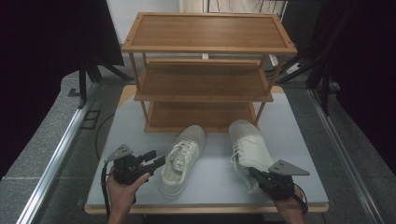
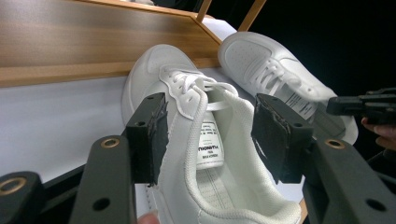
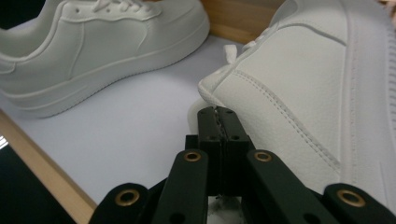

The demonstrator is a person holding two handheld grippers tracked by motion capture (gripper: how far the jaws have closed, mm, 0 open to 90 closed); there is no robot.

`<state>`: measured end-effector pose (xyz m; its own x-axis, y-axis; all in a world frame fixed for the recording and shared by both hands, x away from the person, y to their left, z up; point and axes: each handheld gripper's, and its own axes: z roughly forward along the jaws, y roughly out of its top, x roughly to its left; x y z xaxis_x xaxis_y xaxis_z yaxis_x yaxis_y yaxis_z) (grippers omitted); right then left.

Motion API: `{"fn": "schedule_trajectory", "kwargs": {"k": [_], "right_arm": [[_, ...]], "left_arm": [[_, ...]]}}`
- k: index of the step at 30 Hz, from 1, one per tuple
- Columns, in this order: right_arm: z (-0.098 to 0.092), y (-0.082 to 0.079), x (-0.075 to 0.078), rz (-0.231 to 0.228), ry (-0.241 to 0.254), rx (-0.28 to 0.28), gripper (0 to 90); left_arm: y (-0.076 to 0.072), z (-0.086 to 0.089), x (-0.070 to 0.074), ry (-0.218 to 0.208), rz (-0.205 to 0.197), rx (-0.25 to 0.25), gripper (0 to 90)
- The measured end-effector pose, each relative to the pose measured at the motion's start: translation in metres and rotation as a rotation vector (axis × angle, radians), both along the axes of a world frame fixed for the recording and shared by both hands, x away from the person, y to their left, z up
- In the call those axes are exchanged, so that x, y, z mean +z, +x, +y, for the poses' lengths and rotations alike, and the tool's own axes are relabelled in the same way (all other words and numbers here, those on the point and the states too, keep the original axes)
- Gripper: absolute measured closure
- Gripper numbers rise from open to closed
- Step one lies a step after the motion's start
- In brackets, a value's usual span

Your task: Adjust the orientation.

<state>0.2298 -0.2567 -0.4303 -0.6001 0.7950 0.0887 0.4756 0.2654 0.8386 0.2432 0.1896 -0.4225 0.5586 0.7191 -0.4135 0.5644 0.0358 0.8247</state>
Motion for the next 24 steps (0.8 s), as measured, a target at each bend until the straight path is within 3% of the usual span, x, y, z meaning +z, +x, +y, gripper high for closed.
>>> {"fn": "schedule_trajectory", "kwargs": {"k": [7,9,10,13,14,15,16,21,23,24], "right_arm": [[-0.029,0.003,0.007,-0.023,0.041,-0.102,86.9],[-0.039,0.005,0.006,-0.015,0.043,-0.138,81.9],[-0.053,0.008,0.003,-0.022,0.033,-0.225,80.4],[-0.068,0.012,-0.001,0.004,0.061,-0.262,80.2],[-0.081,0.013,-0.006,0.022,0.065,-0.315,80.9],[-0.081,0.013,-0.006,0.022,0.065,-0.315,80.9],[-0.089,0.012,-0.006,0.041,0.144,-0.294,80.6],[-0.080,0.007,0.001,0.013,0.120,-0.279,80.5],[-0.068,0.002,0.009,-0.021,0.091,-0.262,80.5],[-0.058,-0.003,0.014,-0.039,0.079,-0.224,80.6]], "left_arm": [[0.000,0.000,-0.001,0.002,0.006,-0.002,45.6],[0.000,-0.001,-0.001,0.003,0.007,-0.003,45.6],[0.000,-0.002,-0.002,0.003,0.009,-0.006,45.6],[0.001,-0.003,-0.002,0.007,0.012,-0.008,45.6],[0.001,-0.003,-0.003,0.008,0.016,-0.007,45.5],[0.001,-0.003,-0.003,0.008,0.016,-0.007,45.6],[0.001,-0.003,-0.003,0.007,0.017,-0.005,45.5],[0.001,-0.002,-0.003,0.006,0.018,-0.003,45.5],[0.001,-0.002,-0.004,0.006,0.020,-0.003,45.6],[0.001,-0.002,-0.004,0.006,0.022,-0.002,45.6]]}}
